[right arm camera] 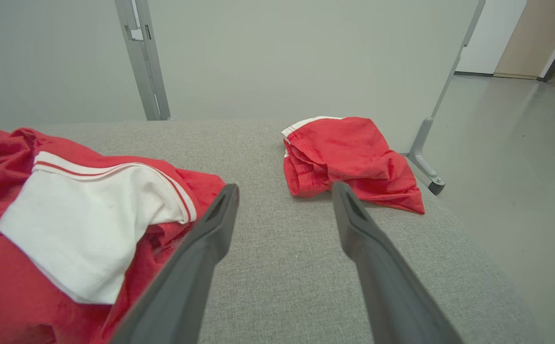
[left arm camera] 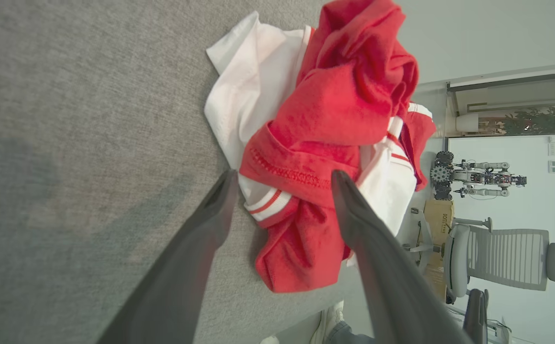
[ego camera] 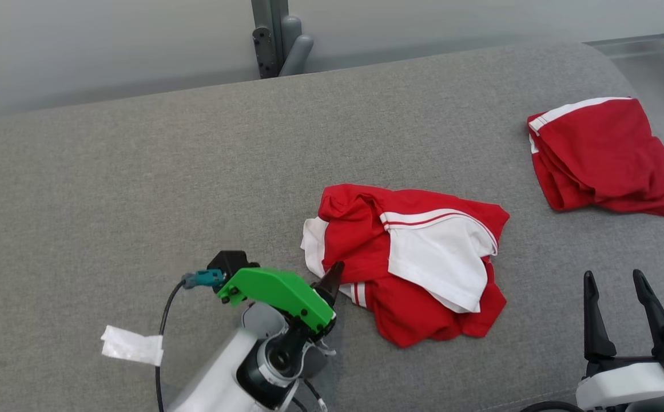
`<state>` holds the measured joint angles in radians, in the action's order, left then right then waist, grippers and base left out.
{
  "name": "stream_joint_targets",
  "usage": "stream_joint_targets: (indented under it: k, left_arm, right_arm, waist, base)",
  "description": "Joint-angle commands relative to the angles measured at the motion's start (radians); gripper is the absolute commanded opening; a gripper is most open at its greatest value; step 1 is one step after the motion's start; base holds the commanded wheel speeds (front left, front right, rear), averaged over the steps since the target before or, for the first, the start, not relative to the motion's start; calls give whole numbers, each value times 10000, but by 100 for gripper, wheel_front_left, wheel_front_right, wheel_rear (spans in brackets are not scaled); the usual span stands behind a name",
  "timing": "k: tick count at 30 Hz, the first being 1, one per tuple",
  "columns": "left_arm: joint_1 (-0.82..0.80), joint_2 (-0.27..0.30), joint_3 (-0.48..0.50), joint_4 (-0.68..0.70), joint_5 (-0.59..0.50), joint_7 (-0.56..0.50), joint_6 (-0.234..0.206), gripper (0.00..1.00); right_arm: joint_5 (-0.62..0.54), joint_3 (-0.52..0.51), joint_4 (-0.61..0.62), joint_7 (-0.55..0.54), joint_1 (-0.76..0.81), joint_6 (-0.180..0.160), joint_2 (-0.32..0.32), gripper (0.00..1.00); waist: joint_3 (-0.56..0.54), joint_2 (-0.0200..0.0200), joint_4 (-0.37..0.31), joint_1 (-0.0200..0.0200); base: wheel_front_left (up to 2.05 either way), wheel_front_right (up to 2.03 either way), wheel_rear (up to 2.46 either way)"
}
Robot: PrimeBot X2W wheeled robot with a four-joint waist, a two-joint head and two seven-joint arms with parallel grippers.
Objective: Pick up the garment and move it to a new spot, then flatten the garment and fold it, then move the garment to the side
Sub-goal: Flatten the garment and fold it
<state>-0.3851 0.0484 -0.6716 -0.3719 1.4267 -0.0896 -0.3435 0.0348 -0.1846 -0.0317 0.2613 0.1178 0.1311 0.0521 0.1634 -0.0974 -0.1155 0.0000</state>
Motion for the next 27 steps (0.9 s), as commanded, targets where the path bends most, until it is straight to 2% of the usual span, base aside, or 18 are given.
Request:
stream_joint_targets:
  k: [1,6,27]
  left_arm:
    - [-359,43,-41,-180,229,-160,-200,100]
    - [-1044,35,-291,-758,372,-476,-595,100]
    - [-1420,39,-513,-1890,271,-580,-144,100]
  right_arm:
    - [62,6,-43,15,-107,-7,13,100]
    - [72,75,-90,15,-205,-7,-4,100]
    - [167,34,-171,15,-204,-7,-24,100]
  waist:
    - [150,0,-132,0]
    - [219,0,-247,0]
    - [244,0,-257,0]
  base:
    - [0,0,0]
    - [0,0,0]
    - [0,0,0]
